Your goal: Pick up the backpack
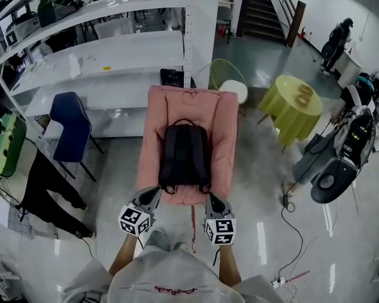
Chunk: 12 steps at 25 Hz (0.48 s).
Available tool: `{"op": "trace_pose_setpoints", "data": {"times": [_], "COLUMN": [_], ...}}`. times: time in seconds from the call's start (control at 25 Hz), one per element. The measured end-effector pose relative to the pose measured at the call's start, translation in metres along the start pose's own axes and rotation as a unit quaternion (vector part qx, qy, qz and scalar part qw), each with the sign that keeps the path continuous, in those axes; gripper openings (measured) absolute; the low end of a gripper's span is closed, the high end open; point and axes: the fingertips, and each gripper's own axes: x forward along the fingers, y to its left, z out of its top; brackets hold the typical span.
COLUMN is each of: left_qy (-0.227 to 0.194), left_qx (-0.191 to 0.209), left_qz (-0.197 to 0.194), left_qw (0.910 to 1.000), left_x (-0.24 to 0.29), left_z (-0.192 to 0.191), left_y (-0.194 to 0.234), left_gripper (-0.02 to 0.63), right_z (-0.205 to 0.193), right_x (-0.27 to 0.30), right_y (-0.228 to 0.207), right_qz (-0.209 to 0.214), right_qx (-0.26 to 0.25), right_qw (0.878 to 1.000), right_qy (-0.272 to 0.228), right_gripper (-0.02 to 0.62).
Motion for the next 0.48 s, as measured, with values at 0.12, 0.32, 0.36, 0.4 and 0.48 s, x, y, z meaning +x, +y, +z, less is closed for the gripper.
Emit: {"op": "trace_pose_setpoints", "data": {"times": [0.12, 0.32, 0.36, 0.4, 0.48], "left_qy": [0.0, 0.002, 0.002, 0.003, 0.003], "left_qx": [0.002, 0.001, 0.002, 0.002, 0.002], "left_qz": [-0.002, -0.017, -0.021, -0.024, -0.028], "left_qw": [1.0, 0.9998, 0.9998, 0.9997, 0.9996], "left_x": [0.01, 0.032, 0.035, 0.038, 0.045], "left_z": [0.0, 0.0, 0.001, 0.001, 0.002], "left_y": [0.002, -0.001, -0.001, 0.0, 0.004], "left_gripper": [0.015, 0.015, 0.015, 0.015, 0.015], "right_z": [0.0, 0.0, 0.001, 0.001, 0.001], "right_x": [0.004, 0.007, 0.008, 0.01, 0.014], "right_y": [-0.009, -0.025, -0.027, -0.029, -0.032], "right_qz": [-0.008, -0.024, -0.028, -0.032, -0.039], "right_qx": [0.005, 0.009, 0.009, 0.01, 0.011], "right_qw": [1.0, 1.0, 1.0, 0.999, 0.999], "right_qy": [-0.004, -0.005, -0.004, -0.004, -0.002], "right_gripper": [0.018, 0.018, 0.018, 0.018, 0.018]}}
